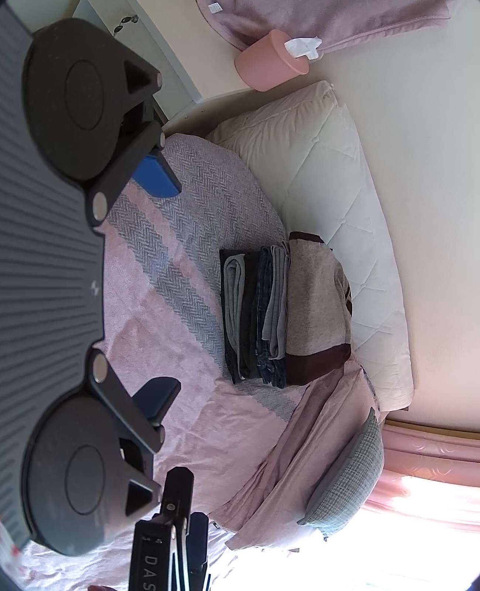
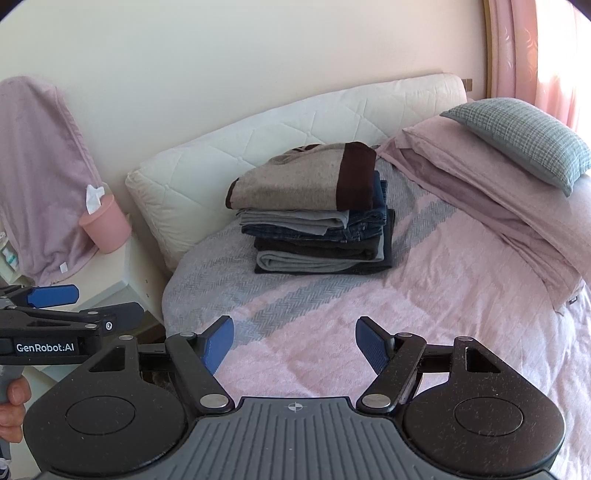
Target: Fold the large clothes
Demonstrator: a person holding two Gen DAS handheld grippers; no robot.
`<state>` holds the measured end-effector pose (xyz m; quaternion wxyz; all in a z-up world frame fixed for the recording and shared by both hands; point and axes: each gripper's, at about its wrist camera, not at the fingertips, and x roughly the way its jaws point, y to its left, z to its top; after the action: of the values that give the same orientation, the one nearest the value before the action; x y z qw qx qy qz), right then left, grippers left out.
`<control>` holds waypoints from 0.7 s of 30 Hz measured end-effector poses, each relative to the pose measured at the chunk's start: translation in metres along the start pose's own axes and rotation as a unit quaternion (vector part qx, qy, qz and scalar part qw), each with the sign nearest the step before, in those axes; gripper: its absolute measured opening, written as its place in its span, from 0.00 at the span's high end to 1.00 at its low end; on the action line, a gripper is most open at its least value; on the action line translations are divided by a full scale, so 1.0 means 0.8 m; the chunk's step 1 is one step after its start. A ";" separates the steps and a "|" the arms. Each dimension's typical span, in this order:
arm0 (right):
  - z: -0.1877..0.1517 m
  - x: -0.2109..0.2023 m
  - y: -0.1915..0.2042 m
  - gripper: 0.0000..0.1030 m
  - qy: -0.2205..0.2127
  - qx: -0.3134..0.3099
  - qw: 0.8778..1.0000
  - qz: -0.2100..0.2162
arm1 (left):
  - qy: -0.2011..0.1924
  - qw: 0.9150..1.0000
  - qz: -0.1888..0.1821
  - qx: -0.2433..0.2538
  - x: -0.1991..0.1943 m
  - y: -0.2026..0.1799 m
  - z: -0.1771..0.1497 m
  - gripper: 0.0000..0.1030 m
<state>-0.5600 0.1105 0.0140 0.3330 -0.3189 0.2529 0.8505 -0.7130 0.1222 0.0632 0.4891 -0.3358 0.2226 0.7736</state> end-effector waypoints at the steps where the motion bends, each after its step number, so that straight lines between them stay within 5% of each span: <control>1: 0.000 0.001 0.000 0.32 0.001 0.000 1.000 0.000 | 0.000 1.000 0.001 0.000 0.000 0.000 -0.001 0.01; 21: 0.001 0.007 0.006 0.32 0.004 0.000 1.000 -0.007 | -0.001 1.000 0.000 0.001 0.004 0.002 0.001 0.01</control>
<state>-0.5675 0.1103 0.0118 0.3383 -0.3242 0.2516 0.8468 -0.7160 0.1242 0.0612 0.4900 -0.3349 0.2232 0.7733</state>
